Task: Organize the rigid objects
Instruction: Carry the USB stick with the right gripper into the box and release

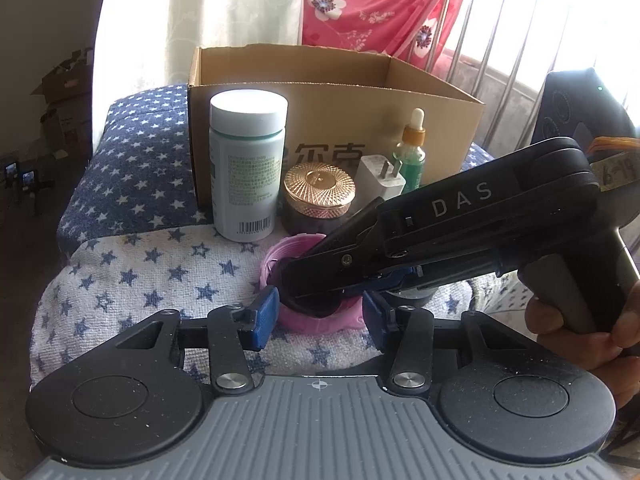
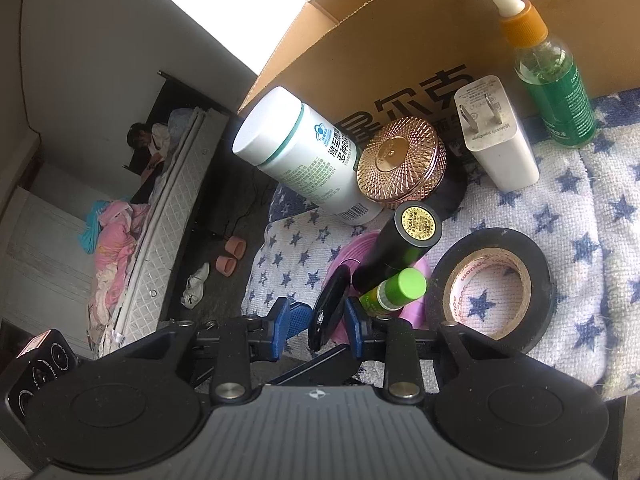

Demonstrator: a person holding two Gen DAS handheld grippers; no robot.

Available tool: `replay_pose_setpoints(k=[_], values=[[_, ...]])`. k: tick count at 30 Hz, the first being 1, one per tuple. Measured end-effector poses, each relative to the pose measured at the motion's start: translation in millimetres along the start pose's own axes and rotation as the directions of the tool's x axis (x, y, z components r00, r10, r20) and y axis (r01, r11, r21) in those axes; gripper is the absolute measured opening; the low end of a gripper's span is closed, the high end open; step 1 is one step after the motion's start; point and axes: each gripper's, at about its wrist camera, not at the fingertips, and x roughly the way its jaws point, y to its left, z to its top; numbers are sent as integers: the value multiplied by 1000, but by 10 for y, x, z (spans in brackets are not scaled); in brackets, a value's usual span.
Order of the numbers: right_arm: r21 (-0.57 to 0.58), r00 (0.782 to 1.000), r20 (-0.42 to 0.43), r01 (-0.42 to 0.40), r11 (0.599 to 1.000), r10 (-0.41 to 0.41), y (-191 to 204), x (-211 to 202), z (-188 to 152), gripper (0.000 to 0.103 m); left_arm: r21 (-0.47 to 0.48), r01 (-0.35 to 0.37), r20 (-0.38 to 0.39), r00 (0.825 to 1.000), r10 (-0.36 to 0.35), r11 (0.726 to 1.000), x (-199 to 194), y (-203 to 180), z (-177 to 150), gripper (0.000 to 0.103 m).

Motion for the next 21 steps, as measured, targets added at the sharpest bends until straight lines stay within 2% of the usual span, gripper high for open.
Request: replay_pose_setpoints(k=[1,4,7,14,21], values=[[7,1000,-1,-1,1000,1,-18,3,-1,22,0,-1,0,1000,1,1000,-4,-1,0,41],[14,1000,10,-6,1000,6,-46,-13,-29,21,3,-6,5,1000,6,1000,-32,-19,4,32],[6,1000,26,-11,1000,11,-45,-65,-55,21,10,-18,13,1000,17,1000,-63,-52,9,28],[-25,997,64,-45,999,46,11,-244,-118,21,42,-53,55,997,50,998,-216,-193,51,28],[-129,986,142,-65,989,83,386,-543,12,21,98,-89,151,986,74,991,-505,-335,283,28]])
